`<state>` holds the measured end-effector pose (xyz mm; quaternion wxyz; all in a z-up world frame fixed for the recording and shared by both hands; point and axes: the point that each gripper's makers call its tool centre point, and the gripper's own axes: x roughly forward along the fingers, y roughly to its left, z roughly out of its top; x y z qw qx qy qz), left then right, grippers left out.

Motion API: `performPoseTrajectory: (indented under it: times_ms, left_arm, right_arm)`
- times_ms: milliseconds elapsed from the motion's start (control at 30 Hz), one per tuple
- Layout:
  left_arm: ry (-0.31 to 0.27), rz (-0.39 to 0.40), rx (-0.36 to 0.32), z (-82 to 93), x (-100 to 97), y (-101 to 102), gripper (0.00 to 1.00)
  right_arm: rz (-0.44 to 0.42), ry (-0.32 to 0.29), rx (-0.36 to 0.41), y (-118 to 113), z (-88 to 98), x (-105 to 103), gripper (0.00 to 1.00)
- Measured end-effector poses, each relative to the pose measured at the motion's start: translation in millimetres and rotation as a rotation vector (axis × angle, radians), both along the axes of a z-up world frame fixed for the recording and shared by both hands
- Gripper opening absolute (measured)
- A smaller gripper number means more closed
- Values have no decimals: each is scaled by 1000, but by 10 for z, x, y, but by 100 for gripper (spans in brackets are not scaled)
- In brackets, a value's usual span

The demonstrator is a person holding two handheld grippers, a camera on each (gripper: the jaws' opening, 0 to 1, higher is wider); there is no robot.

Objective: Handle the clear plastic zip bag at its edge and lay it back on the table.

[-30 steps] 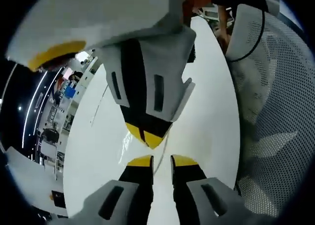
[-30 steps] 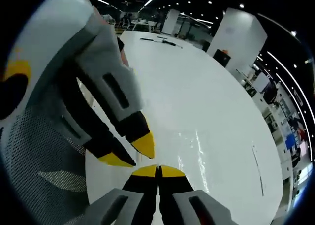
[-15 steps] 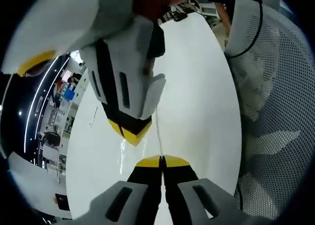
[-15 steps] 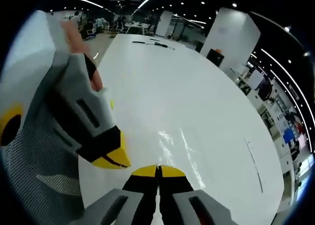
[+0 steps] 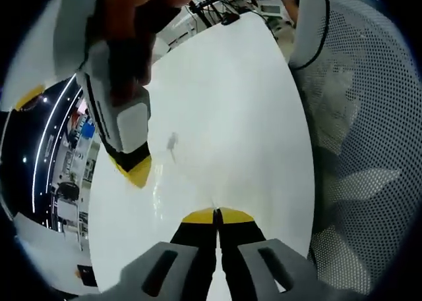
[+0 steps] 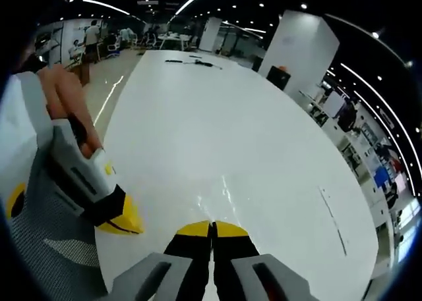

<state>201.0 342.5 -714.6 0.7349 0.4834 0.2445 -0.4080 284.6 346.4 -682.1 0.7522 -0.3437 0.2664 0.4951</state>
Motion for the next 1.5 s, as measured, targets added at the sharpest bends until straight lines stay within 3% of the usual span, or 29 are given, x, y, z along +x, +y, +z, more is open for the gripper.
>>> performPoseTrajectory:
  times_ms: [467, 1200, 1500]
  left_arm:
    - [1, -69, 35, -77, -43, -104, 0]
    - [14, -44, 34, -84, 37, -78, 0]
    - [2, -24, 36, -66, 118, -39, 0]
  right_arm:
    - [-50, -31, 18, 1, 73, 103, 0]
    - [-39, -38, 15, -17, 113, 134, 0]
    - [-4, -21, 3, -36, 55, 12, 0]
